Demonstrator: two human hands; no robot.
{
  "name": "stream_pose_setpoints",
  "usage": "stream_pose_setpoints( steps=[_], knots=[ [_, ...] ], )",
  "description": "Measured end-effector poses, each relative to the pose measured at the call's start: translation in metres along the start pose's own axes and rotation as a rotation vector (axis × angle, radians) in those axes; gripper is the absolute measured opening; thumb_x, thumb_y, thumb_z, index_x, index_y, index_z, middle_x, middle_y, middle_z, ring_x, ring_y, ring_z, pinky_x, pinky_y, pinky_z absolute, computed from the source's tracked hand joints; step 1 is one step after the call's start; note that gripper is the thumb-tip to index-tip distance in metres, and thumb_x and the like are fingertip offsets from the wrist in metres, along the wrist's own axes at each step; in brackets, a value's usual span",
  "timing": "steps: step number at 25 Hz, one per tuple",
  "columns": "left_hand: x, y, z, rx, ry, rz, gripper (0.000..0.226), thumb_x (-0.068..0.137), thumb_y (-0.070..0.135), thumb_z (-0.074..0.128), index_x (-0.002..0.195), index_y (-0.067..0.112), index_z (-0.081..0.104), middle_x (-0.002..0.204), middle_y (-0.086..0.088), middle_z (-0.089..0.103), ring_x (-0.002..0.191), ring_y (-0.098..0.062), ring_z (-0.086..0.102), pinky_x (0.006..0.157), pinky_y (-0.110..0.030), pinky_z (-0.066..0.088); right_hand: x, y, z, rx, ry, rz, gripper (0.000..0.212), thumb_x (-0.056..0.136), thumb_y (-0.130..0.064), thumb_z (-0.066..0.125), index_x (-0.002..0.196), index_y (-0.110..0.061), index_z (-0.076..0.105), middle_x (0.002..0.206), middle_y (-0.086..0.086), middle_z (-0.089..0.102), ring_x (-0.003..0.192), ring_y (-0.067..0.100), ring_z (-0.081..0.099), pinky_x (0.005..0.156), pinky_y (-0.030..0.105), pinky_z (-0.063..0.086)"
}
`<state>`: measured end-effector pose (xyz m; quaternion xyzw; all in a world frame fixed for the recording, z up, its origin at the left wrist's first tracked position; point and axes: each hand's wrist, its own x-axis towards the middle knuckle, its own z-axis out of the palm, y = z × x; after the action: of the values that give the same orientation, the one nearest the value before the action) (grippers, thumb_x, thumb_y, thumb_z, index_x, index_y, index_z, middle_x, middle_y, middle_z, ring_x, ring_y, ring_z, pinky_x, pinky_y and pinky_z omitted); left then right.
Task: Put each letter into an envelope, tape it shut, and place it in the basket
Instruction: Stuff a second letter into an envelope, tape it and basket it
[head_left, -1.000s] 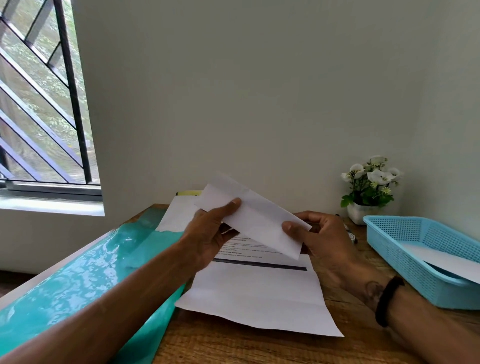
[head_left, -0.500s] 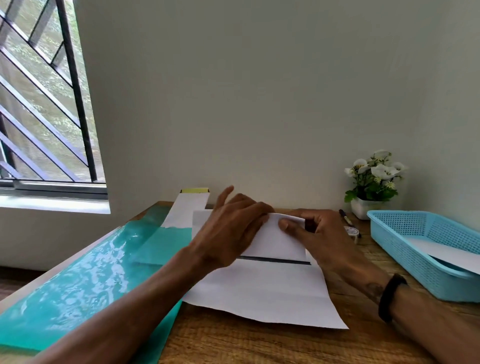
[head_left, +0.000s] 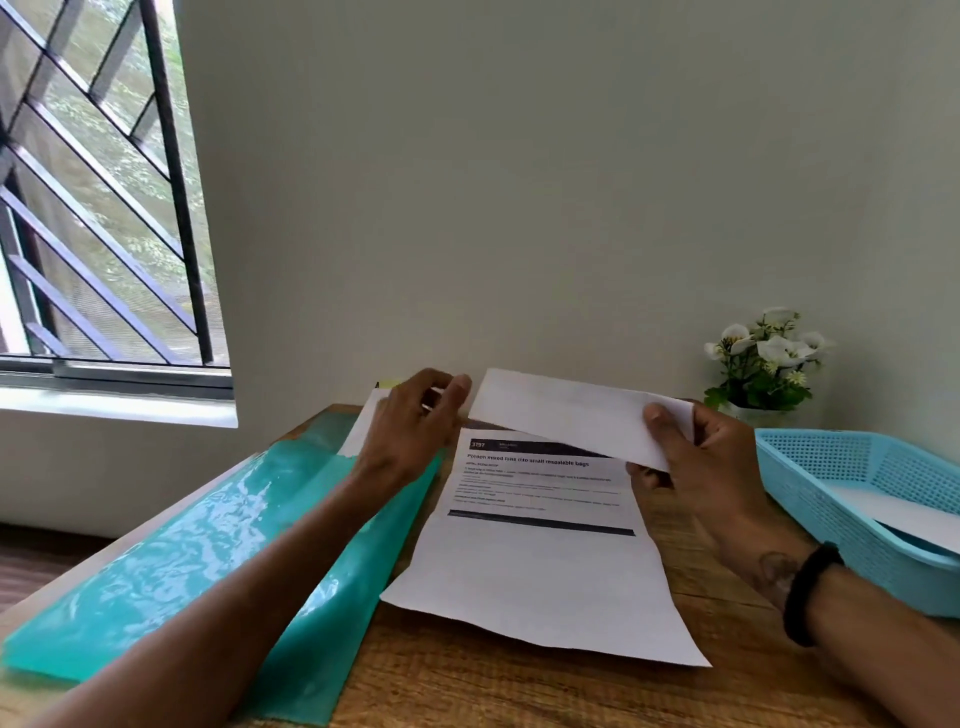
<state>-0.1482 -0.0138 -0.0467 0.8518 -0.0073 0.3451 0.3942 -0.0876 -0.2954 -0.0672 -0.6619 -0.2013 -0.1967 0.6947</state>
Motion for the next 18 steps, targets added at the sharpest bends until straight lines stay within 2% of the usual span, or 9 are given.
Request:
stream_pose_setpoints(
  steps=[2, 3, 6, 9, 10, 12, 14, 16, 18],
  knots=[
    [-0.004, 0.007, 0.012, -0.395, -0.260, -0.255, 0.047, 0.101, 0.058, 0.052, 0.115, 0.015, 0.067, 0.095, -0.011, 0.079, 0.079, -0.024, 0.076, 0.077, -0.037, 0.064, -0.002, 0.005, 0.003, 0.012, 0.002, 0.013, 0.004, 0.099, -0.030, 0.068, 0.096, -0.027, 0.069, 0.085, 0.002, 0.078, 0.060, 0.017, 0.078, 0.044, 0.022, 0.058],
    [-0.005, 0.008, 0.018, -0.475, -0.350, -0.276, 0.044, 0.099, 0.053, 0.060, 0.117, 0.014, 0.067, 0.096, -0.013, 0.080, 0.080, -0.025, 0.077, 0.075, -0.036, 0.063, -0.002, 0.004, 0.004, 0.022, -0.010, 0.034, 0.004, 0.096, -0.031, 0.072, 0.095, -0.028, 0.069, 0.085, 0.003, 0.079, 0.061, 0.019, 0.079, 0.044, 0.023, 0.058],
    [-0.009, 0.008, 0.028, -0.535, -0.360, -0.256, 0.030, 0.093, 0.032, 0.076, 0.114, 0.012, 0.067, 0.089, -0.010, 0.080, 0.073, -0.019, 0.075, 0.069, -0.028, 0.060, 0.003, 0.005, 0.003, 0.205, -0.107, 0.203, 0.035, 0.075, -0.029, 0.089, 0.103, -0.018, 0.071, 0.086, 0.012, 0.081, 0.072, 0.032, 0.081, 0.051, 0.028, 0.062],
    [-0.004, -0.001, 0.022, -0.577, -0.310, -0.303, 0.025, 0.093, 0.030, 0.076, 0.106, 0.009, 0.071, 0.086, -0.010, 0.080, 0.069, -0.016, 0.074, 0.065, -0.023, 0.059, 0.001, 0.008, 0.002, 0.206, -0.254, 0.308, 0.056, 0.063, -0.023, 0.090, 0.112, -0.005, 0.070, 0.091, 0.018, 0.081, 0.079, 0.041, 0.080, 0.055, 0.032, 0.064],
    [-0.001, -0.006, 0.018, -0.513, -0.256, -0.288, 0.024, 0.094, 0.031, 0.075, 0.104, 0.010, 0.073, 0.087, -0.009, 0.080, 0.069, -0.016, 0.074, 0.064, -0.022, 0.058, -0.001, 0.011, 0.003, 0.169, -0.256, 0.317, 0.055, 0.063, -0.021, 0.090, 0.112, -0.005, 0.069, 0.089, 0.018, 0.081, 0.077, 0.041, 0.080, 0.054, 0.031, 0.063],
    [0.007, -0.020, 0.004, -0.183, -0.014, -0.220, 0.024, 0.097, 0.037, 0.071, 0.100, 0.013, 0.076, 0.088, -0.004, 0.080, 0.071, -0.014, 0.074, 0.065, -0.023, 0.060, -0.008, 0.014, 0.006, 0.073, -0.251, 0.338, 0.048, 0.068, -0.020, 0.090, 0.110, -0.008, 0.069, 0.084, 0.013, 0.082, 0.073, 0.037, 0.080, 0.052, 0.030, 0.063],
    [0.014, -0.040, -0.013, 0.160, 0.220, -0.151, 0.027, 0.098, 0.036, 0.069, 0.105, 0.013, 0.078, 0.100, -0.003, 0.080, 0.082, -0.016, 0.073, 0.076, -0.029, 0.060, -0.014, 0.016, 0.007, -0.093, -0.313, 0.345, 0.038, 0.077, -0.025, 0.089, 0.108, -0.013, 0.069, 0.079, 0.010, 0.082, 0.067, 0.031, 0.080, 0.052, 0.027, 0.062],
    [0.019, -0.062, -0.025, 0.315, 0.227, -0.223, 0.038, 0.099, 0.042, 0.066, 0.121, 0.012, 0.073, 0.121, -0.008, 0.075, 0.105, -0.024, 0.068, 0.095, -0.041, 0.058, -0.019, 0.013, 0.009, -0.209, -0.371, 0.323, 0.030, 0.082, -0.028, 0.087, 0.104, -0.017, 0.070, 0.076, 0.007, 0.082, 0.065, 0.027, 0.080, 0.054, 0.025, 0.061],
    [0.023, -0.078, -0.029, 0.487, 0.135, -0.385, 0.053, 0.097, 0.058, 0.058, 0.127, 0.015, 0.069, 0.133, -0.009, 0.068, 0.122, -0.032, 0.058, 0.108, -0.054, 0.046, -0.022, 0.009, 0.010, -0.251, -0.396, 0.282, 0.024, 0.085, -0.029, 0.084, 0.103, -0.018, 0.073, 0.075, 0.004, 0.082, 0.064, 0.025, 0.080, 0.055, 0.020, 0.059]
  ],
)
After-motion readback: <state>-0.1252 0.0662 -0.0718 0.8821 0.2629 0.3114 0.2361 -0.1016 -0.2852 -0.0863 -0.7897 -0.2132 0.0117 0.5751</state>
